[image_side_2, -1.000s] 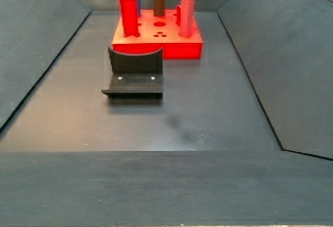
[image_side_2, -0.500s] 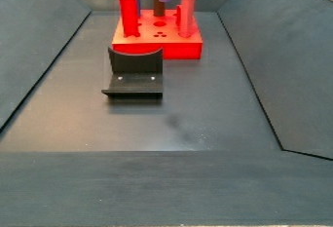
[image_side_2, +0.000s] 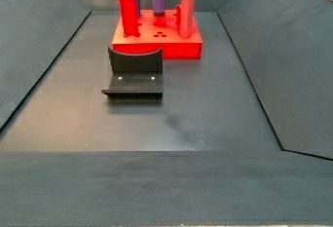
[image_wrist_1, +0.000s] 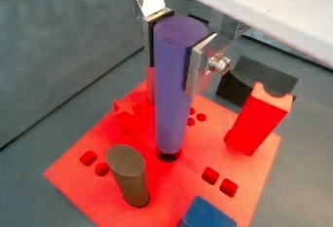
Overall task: Pick up the round object. Move up. Move to above the board. Insert the round object.
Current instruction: Insert the round object.
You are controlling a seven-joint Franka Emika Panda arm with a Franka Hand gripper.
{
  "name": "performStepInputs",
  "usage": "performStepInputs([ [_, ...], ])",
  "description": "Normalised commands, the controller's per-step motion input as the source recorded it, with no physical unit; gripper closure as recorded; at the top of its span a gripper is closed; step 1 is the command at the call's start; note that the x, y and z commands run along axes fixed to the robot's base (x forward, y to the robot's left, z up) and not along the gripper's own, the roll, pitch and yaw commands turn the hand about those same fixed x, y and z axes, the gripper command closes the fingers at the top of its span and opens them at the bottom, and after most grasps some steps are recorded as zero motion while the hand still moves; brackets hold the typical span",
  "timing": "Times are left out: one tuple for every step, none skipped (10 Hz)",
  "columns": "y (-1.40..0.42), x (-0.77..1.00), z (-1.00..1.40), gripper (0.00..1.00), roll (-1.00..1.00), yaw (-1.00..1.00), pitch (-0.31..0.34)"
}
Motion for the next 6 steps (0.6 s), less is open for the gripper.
performStepInputs([
  [0.13,0.00,-0.24,1.00,0.00,-0.01,0.000],
  [0.12,0.00,-0.24,1.00,0.00,0.00,0.000],
  [0.07,0.00,-0.25,1.00,0.00,0.00,-0.013],
  [0.02,0.00,-0.24,1.00,-0.05,0.00,-0.031],
  [0.01,0.00,-0.24,1.00,-0.07,0.00,-0.050],
  [0.00,0.00,-0.24,1.00,-0.07,0.00,-0.059],
])
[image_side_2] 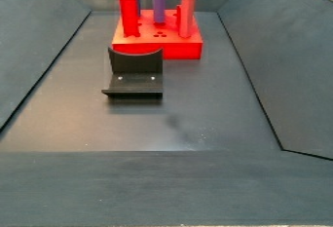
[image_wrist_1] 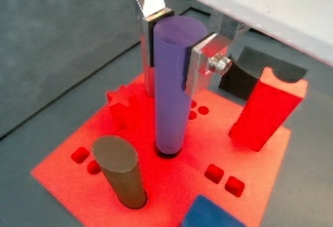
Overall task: Pick up the round object. Move up. Move to above the board. Insert the round object.
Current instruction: Insert the round object.
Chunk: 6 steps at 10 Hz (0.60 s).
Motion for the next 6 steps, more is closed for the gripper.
performStepInputs([
  [0.00,0.00,-0.23,1.00,-0.08,0.00,-0.056],
  [0.02,0.00,-0.23,1.00,-0.07,0.00,-0.054],
  [0.01,0.00,-0.23,1.00,-0.07,0.00,-0.057],
  [0.00,0.00,-0.24,1.00,-0.09,0.00,-0.067],
  [0.00,0.00,-0.27,1.00,-0.08,-0.01,-0.071],
  [0.00,0.00,-0.29,1.00,-0.06,-0.01,-0.067],
])
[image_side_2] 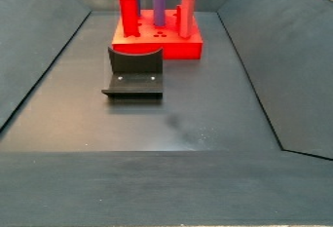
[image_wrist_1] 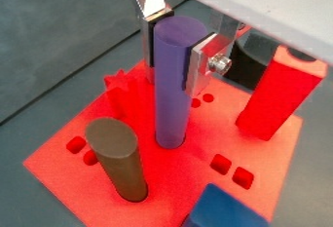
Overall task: Pick up the round object. Move up. Move to above the board. Insert the round object.
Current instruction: Insert the round object.
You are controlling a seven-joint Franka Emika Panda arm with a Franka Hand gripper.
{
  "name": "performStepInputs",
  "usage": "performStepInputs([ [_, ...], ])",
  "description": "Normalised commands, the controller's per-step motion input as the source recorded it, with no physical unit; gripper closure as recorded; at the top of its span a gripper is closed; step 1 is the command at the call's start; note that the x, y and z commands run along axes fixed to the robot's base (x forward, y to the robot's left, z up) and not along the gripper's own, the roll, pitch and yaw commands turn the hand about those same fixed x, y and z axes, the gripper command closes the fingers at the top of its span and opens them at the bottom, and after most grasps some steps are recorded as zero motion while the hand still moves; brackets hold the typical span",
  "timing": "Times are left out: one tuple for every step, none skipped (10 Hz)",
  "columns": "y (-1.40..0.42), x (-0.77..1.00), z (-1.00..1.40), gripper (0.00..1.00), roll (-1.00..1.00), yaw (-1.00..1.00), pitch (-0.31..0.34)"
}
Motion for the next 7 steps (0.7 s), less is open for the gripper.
performStepInputs([
  [0.00,0.00,-0.32,1.00,-0.04,-0.02,-0.077],
  [0.00,0.00,-0.32,1.00,-0.03,-0.02,-0.077],
  [0.00,0.00,-0.33,1.00,0.00,-0.01,-0.076],
  [0.00,0.00,-0.27,1.00,0.00,0.00,-0.059],
  [0.03,-0.06,-0.03,1.00,-0.03,-0.08,-0.020],
  [0.00,0.00,0.00,1.00,0.01,0.00,0.000],
  [0.00,0.00,0.00,1.00,0.00,0.00,0.000],
])
